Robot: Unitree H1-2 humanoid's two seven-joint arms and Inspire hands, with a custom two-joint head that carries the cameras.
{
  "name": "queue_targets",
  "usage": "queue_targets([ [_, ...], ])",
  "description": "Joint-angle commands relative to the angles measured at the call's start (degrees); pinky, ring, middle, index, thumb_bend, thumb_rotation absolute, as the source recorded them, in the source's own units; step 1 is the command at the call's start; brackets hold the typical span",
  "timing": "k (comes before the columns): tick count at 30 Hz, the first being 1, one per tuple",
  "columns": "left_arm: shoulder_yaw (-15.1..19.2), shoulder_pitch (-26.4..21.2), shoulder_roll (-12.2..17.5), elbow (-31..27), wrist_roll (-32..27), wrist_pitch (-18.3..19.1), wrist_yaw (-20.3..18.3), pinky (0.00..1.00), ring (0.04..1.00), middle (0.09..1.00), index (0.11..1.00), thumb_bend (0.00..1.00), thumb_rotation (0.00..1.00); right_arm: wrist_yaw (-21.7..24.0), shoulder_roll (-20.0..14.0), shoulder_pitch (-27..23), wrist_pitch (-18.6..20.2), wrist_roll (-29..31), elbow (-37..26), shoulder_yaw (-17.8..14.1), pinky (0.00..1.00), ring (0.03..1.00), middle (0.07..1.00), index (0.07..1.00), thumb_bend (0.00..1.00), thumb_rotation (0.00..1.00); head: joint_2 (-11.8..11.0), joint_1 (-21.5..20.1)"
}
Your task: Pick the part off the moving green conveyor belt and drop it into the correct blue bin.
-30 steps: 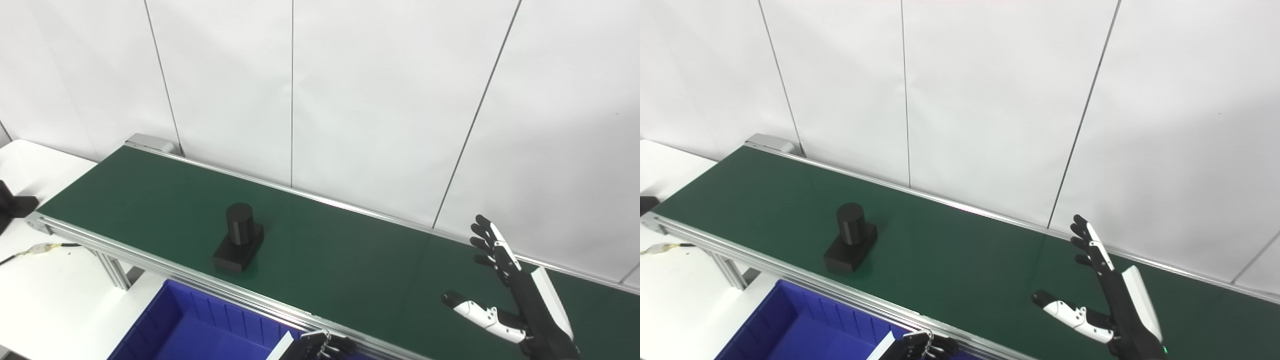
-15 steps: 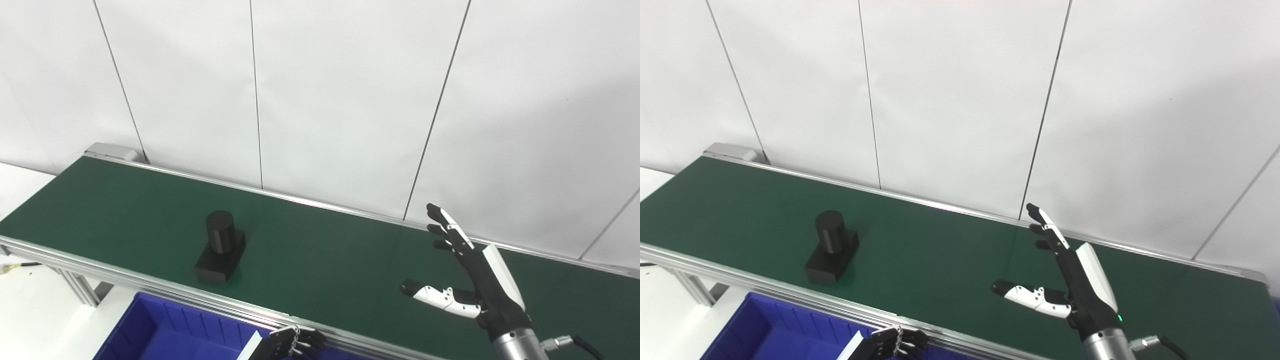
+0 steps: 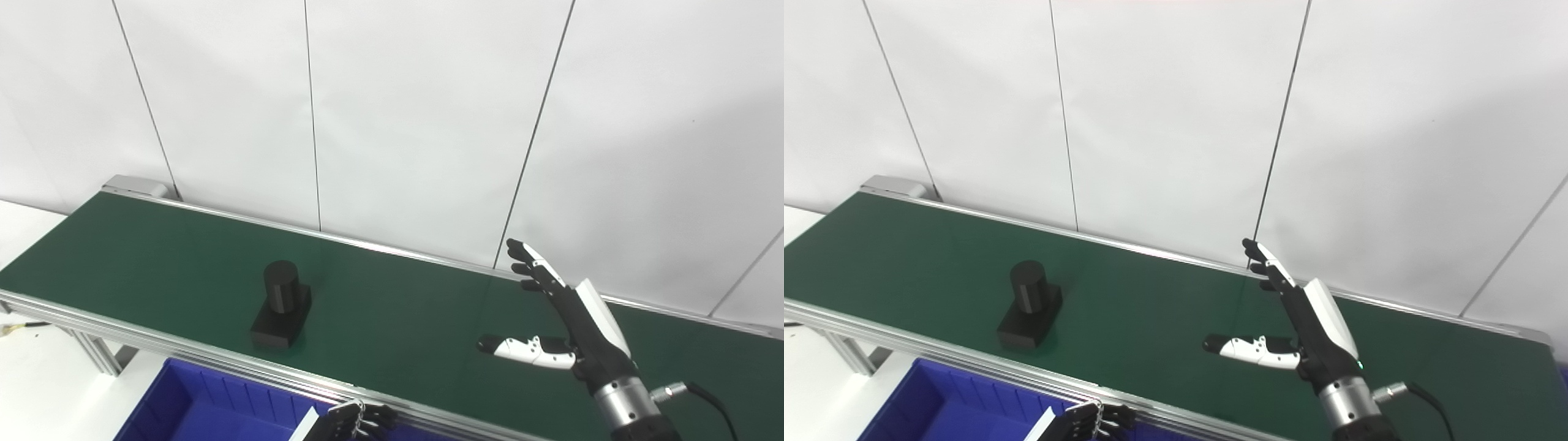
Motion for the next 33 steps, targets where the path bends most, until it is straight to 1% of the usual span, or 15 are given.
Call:
queue_targets([
  [1, 0.41, -0.74, -0.05, -1.32, 0.06, -2.15, -0.29, 0.51, 0.593, 0.657, 0.672, 1.00, 0.18, 0.30, 0.18, -3.01, 0.71, -1.04, -0.05, 0.70, 0.78, 0.877, 0.925, 0.946, 0.90, 0.51, 0.01, -0.09],
  [4, 0.65, -0.90, -0.07, -1.09, 0.10, -2.15, -0.74, 0.51, 0.594, 0.658, 0.672, 1.00, 0.18, 0.91, 0.62, -4.79, 2.14, -2.94, 1.03, 1.95, 0.77, 0.871, 0.927, 0.951, 0.91, 0.53, -0.12, -1.17],
  [7, 1.08, -1.02, -0.31, -0.75, -0.53, -2.14, -1.54, 0.51, 0.593, 0.657, 0.668, 1.00, 0.17, 1.21, 1.62, -6.42, 3.36, -3.31, 2.55, 2.48, 0.77, 0.868, 0.930, 0.945, 0.92, 0.51, -0.11, -2.03],
  [9, 1.28, -1.09, -0.33, -0.57, -0.42, -2.14, -1.77, 0.52, 0.592, 0.654, 0.665, 1.00, 0.18, 1.21, 2.00, -7.93, 3.41, -4.19, 4.46, 3.14, 0.76, 0.875, 0.931, 0.949, 0.93, 0.54, -0.13, -3.06],
  [10, 1.38, -1.12, -0.35, -0.49, -0.42, -2.14, -1.92, 0.52, 0.594, 0.655, 0.666, 1.00, 0.18, 1.12, 2.15, -8.68, 3.31, -4.74, 5.52, 3.51, 0.76, 0.878, 0.931, 0.951, 0.94, 0.56, -0.13, -3.06],
  [13, 1.97, -1.19, -0.55, -0.11, -1.13, -2.14, -2.95, 0.52, 0.599, 0.661, 0.668, 1.00, 0.17, 0.38, 2.78, -10.56, 2.71, -6.00, 8.89, 4.33, 0.75, 0.881, 0.933, 0.952, 0.94, 0.57, 0.00, -4.50],
  [15, 2.21, -1.28, -0.59, 0.02, -1.14, -2.14, -3.35, 0.52, 0.600, 0.663, 0.668, 1.00, 0.19, -0.54, 3.37, -11.68, 1.62, -6.59, 11.46, 4.73, 0.73, 0.880, 0.938, 0.947, 0.94, 0.57, 0.05, -4.97],
  [18, 2.59, -1.45, -0.64, 0.19, -1.39, -2.14, -4.28, 0.52, 0.600, 0.664, 0.663, 1.00, 0.19, -1.95, 4.01, -13.04, 0.05, -7.12, 14.92, 5.36, 0.68, 0.861, 0.945, 0.944, 0.95, 0.59, 0.28, -5.32],
  [22, 2.51, -1.61, -0.51, 0.34, -0.95, -2.14, -4.49, 0.52, 0.598, 0.665, 0.663, 1.00, 0.20, -3.24, 4.65, -14.38, -0.84, -7.51, 18.05, 6.01, 0.67, 0.850, 0.943, 0.945, 0.95, 0.60, 0.31, -5.15],
  [27, 1.55, -0.88, 0.69, -1.04, 0.39, -2.15, -4.20, 0.53, 0.614, 0.684, 0.681, 1.00, 0.22, -4.51, 5.51, -15.17, -0.27, -8.41, 19.35, 6.87, 0.64, 0.846, 0.951, 0.949, 0.96, 0.61, 0.54, -5.28],
  [30, 0.95, 0.57, 1.60, -3.02, 0.62, -2.15, -4.65, 0.55, 0.630, 0.702, 0.696, 1.00, 0.23, -4.35, 5.86, -15.72, 0.53, -9.00, 19.46, 7.65, 0.64, 0.850, 0.953, 0.953, 0.96, 0.62, 0.92, -5.26],
  [33, 0.42, 2.17, 2.10, -4.58, 1.10, -2.15, -4.05, 0.57, 0.651, 0.717, 0.707, 1.00, 0.23, -3.93, 6.11, -16.21, 0.98, -9.05, 19.71, 8.18, 0.66, 0.855, 0.949, 0.952, 0.96, 0.62, 1.14, -4.71],
])
